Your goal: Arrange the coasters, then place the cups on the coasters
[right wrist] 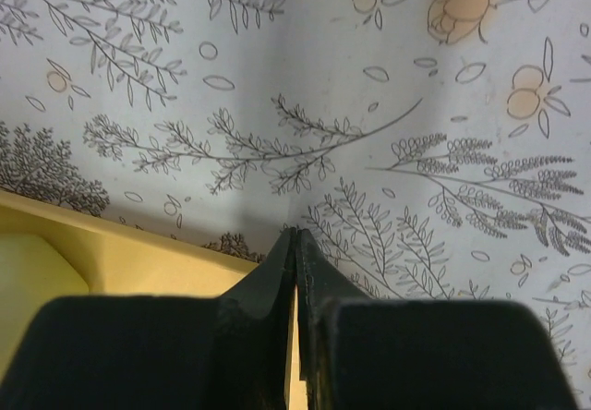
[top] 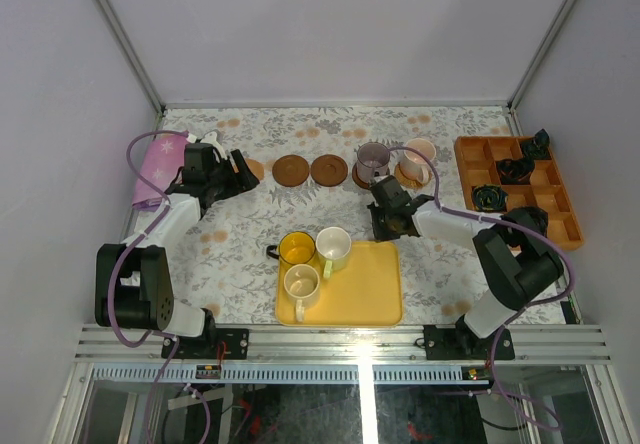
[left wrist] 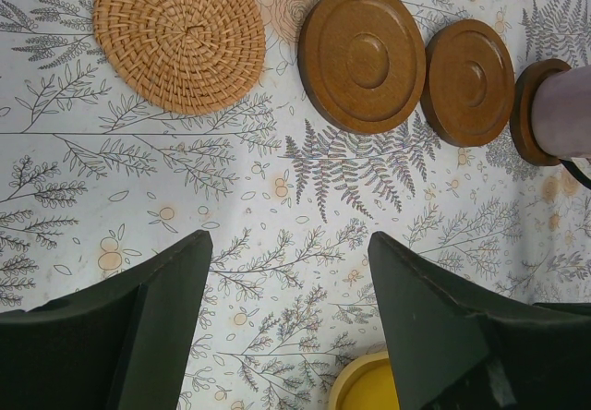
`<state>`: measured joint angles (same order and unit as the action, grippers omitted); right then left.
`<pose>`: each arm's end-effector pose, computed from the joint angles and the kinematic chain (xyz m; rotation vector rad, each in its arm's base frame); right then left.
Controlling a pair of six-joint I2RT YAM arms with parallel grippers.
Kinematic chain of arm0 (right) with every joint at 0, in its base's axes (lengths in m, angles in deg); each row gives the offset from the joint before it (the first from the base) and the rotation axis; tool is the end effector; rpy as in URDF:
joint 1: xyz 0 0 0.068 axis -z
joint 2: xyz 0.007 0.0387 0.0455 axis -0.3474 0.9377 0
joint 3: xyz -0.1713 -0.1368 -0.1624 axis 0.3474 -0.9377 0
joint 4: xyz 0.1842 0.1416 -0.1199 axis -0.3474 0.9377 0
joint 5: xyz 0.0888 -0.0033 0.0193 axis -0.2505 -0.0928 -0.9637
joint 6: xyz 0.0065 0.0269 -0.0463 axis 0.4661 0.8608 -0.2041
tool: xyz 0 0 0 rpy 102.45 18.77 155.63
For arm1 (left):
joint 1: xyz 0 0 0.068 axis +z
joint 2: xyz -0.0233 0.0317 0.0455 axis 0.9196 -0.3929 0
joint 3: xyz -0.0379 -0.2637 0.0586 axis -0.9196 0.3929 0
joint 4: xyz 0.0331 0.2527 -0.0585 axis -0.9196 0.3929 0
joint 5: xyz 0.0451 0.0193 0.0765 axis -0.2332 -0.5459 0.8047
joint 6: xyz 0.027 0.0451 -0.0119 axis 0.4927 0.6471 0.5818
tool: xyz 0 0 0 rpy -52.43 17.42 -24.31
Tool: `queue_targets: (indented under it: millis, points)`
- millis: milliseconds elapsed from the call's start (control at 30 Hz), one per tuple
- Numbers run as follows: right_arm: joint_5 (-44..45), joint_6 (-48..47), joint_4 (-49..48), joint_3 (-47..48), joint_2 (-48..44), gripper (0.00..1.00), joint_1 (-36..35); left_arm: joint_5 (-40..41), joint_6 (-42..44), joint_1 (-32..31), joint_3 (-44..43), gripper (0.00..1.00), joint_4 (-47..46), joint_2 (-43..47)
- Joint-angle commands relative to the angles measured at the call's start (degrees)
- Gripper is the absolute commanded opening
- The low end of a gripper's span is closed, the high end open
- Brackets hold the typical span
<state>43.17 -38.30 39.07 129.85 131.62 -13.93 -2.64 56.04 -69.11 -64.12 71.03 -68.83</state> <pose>0.2621 0.1761 0.1591 -0.2473 2.5712 0.3114 0.3048 -0.0206 0.2275 -0.2334 2.2671 -0.4902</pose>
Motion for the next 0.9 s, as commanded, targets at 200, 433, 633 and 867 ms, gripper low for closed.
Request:
queue_targets:
  millis: [200,433,633,867]
  points:
    - [3.0,0.8,7.6,-1.0,-2.6,0.0,-2.2,-0.1,0.2,-0.4,-0.3,0.69,-0.4,0.5]
    - [6.4,1.1,7.9,2.9,-0.6,0.01,-2.2,-0.5,0.2,-0.5,0.0,0.69,-0.5,1.0]
    - [10.9,0.4,8.6,4.8,-6.3,0.04,-2.2,-0.1,0.5,-0.6,-0.1,0.7,0.0,1.3]
    - [8.4,0.3,12.2,2.8,-10.8,0.01,-2.3,-0.2,0.1,-0.7,0.0,0.7,-0.2,1.0]
